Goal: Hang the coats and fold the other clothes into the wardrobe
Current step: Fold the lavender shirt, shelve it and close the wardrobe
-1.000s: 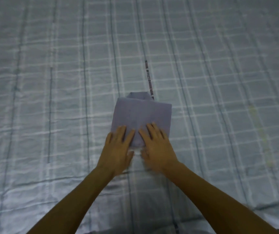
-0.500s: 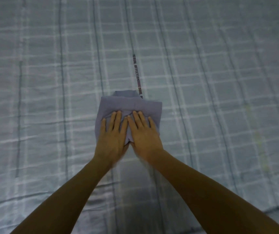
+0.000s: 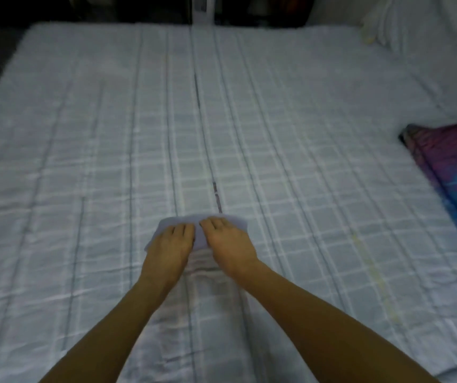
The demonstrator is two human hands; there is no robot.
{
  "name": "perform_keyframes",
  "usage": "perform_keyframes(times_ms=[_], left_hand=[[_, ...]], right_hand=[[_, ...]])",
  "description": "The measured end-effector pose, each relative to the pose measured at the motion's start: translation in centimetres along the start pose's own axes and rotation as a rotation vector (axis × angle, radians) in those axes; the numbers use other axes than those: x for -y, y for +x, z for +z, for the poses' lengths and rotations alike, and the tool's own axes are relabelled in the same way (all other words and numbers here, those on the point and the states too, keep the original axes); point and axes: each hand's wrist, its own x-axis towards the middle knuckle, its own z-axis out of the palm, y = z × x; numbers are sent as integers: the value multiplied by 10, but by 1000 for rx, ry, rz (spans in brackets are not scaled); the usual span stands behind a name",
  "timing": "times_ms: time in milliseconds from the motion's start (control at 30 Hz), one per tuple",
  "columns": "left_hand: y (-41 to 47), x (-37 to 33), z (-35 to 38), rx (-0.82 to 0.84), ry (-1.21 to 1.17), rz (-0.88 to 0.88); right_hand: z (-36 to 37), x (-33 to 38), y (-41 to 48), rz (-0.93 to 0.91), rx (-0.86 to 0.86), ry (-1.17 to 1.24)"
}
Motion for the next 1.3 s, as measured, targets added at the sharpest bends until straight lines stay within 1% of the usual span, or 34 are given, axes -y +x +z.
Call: perform_keyframes(times_ms=[133, 267, 400, 533, 667, 767, 867, 933, 1000, 1133, 1233, 1300], left_hand=[[9, 12, -98, -109, 7, -10], [2, 21, -201, -164, 123, -80], [-11, 29, -282, -182, 254, -150], [-35, 29, -348, -171, 349, -263], [-74, 21, -400, -191, 392, -383], [-127, 16, -439, -217, 483, -515], [-186, 16, -471, -181, 548, -616], [-230, 13, -490, -174, 598, -721], [-278, 8, -506, -153, 643, -824], [-378, -7, -535, -156, 687, -1036], [-452, -25, -555, -240, 718, -1161], [-499, -41, -564, -327, 734, -1194]], right_hand=[[-91, 52, 17, -72, -23, 14], [-172, 113, 27, -166, -131, 23], [-239, 166, 31, -259, -213, 0], [-285, 210, 28, -393, -285, -17], [-309, 254, 28, -550, -339, -35], [-318, 306, 12, -690, -344, -12], [-320, 360, -7, -825, -372, 5], [-317, 401, -23, -926, -355, 0], [-314, 445, -44, -1017, -296, -4], [-308, 533, -96, -1222, -296, 34], [-299, 599, -142, -1360, -273, 45], [-291, 642, -173, -1440, -242, 98]])
